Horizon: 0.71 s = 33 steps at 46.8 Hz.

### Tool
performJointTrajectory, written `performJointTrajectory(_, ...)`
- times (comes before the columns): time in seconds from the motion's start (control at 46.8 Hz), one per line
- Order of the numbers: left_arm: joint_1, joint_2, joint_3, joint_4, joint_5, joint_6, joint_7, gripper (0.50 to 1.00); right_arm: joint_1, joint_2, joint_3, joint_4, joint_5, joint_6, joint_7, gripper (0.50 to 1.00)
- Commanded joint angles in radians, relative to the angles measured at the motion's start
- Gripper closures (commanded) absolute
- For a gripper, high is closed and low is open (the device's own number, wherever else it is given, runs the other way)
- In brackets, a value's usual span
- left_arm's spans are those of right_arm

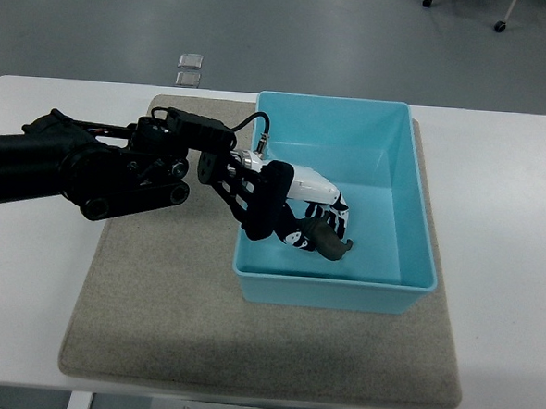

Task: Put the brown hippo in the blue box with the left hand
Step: 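Open the left hand to release the hippo inside the box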

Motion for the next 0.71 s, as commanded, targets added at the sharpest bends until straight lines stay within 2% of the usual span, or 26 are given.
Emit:
performJointTrajectory(0.0, 0.002, 0.0, -0.007, 0.003, -0.015, 0.016, -0.001, 0.706, 0.0, 0.0, 0.0, 0.0, 0.001, 0.0, 0.0, 0.564)
performJointTrajectory(0.043, 0.002, 0.0, -0.008, 0.003, -0.017, 0.022, -0.001, 0.618, 0.0, 0.0, 0.0, 0.0, 0.001, 0.0, 0.0, 0.564)
performJointTrajectory(0.107, 0.004, 0.0, -0.007, 0.003, -0.018, 0.022, -0.001, 0.557, 0.0, 0.0, 0.0, 0.0, 0.001, 0.0, 0.0, 0.564)
performJointTrajectory(0.15, 0.004, 0.0, -0.007, 0.003, -0.018, 0.019, -0.001, 0.536, -0.001, 0.0, 0.0, 0.0, 0.001, 0.0, 0.0, 0.564)
performJointTrajectory(0.214, 0.004, 0.001, -0.008, 0.003, -0.02, 0.011, -0.001, 0.529, 0.0, 0.0, 0.0, 0.0, 0.001, 0.0, 0.0, 0.564)
performJointTrajectory(0.257, 0.005, 0.003, -0.008, 0.003, -0.02, 0.009, -0.001, 0.506, 0.0, 0.0, 0.0, 0.0, 0.001, 0.0, 0.0, 0.564)
performJointTrajectory(0.428, 0.004, 0.012, -0.042, 0.005, -0.027, 0.026, -0.001, 0.506, 0.0, 0.0, 0.0, 0.0, 0.001, 0.0, 0.0, 0.564)
performJointTrajectory(0.684, 0.079, 0.023, -0.426, 0.067, -0.317, 0.032, -0.005, 0.506, 0.0, 0.0, 0.0, 0.0, 0.001, 0.0, 0.0, 0.564)
